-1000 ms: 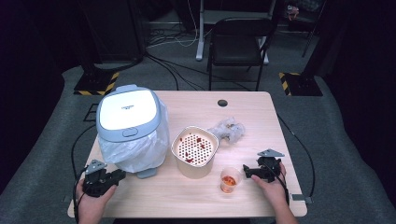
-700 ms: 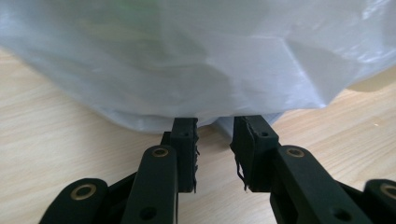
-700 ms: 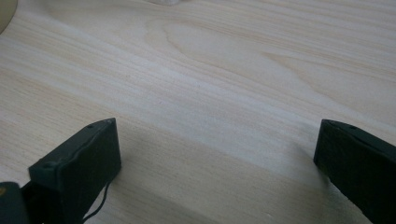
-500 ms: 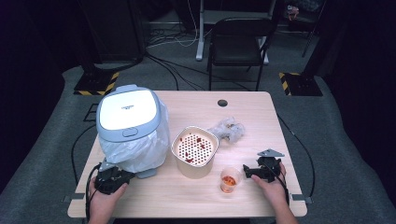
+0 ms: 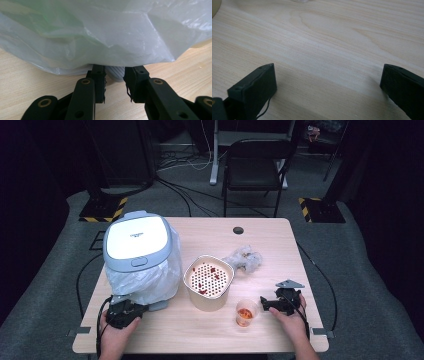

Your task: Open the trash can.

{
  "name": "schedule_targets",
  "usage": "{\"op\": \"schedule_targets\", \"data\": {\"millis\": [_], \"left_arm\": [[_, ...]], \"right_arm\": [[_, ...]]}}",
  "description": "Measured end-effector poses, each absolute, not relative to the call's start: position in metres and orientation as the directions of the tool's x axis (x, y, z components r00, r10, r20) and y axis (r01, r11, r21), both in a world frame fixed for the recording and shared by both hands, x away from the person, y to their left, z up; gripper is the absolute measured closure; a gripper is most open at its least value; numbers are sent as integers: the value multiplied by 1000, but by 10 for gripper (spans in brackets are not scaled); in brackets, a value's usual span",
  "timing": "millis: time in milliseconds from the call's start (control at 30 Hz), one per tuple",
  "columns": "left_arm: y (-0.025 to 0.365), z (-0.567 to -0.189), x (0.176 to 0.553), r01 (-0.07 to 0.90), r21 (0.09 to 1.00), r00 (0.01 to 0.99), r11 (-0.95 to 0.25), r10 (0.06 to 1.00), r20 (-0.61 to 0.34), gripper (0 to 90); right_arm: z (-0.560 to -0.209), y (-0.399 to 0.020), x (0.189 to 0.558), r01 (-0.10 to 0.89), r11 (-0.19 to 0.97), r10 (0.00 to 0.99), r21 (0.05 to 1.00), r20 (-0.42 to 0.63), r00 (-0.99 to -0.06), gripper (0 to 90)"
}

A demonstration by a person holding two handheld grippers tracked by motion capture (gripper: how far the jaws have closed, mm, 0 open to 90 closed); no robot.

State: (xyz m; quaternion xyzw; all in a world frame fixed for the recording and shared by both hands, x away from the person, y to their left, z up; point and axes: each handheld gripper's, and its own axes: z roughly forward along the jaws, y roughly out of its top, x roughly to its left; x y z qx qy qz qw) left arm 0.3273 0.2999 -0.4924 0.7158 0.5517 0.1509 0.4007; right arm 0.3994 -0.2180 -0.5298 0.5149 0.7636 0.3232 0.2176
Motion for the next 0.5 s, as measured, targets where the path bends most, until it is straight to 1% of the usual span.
{"op": "schedule_targets", "data": {"millis": [100,267,300,333,367,400,433,500], "left_arm": [[302,-492,329,674,736,345,-68,910,-232,720],[310,-493,333,683,728,323,-52,916,-237,712],[314,-493,335,683,726,349,-73,907,-237,712],[316,-493,336,687,723,369,-71,891,-264,712],[318,-494,337,689,721,366,-69,892,-265,712],[324,-493,338,670,733,360,-115,914,-187,712],[323,-494,338,666,742,329,-78,923,-199,712],[324,-494,337,654,754,333,-58,917,-219,713]], "right_arm": [[-530,-218,399,646,260,927,717,1,-375,0],[-530,-218,399,646,260,927,718,1,-375,0],[-530,-218,399,646,260,927,718,1,-374,0],[-530,-218,399,646,260,927,718,1,-375,0],[-530,-218,399,646,260,927,718,1,-375,0],[-530,-218,399,646,261,927,718,1,-375,0],[-530,-218,399,646,260,927,718,1,-375,0],[-530,-218,399,646,260,927,717,1,-375,0]]}}
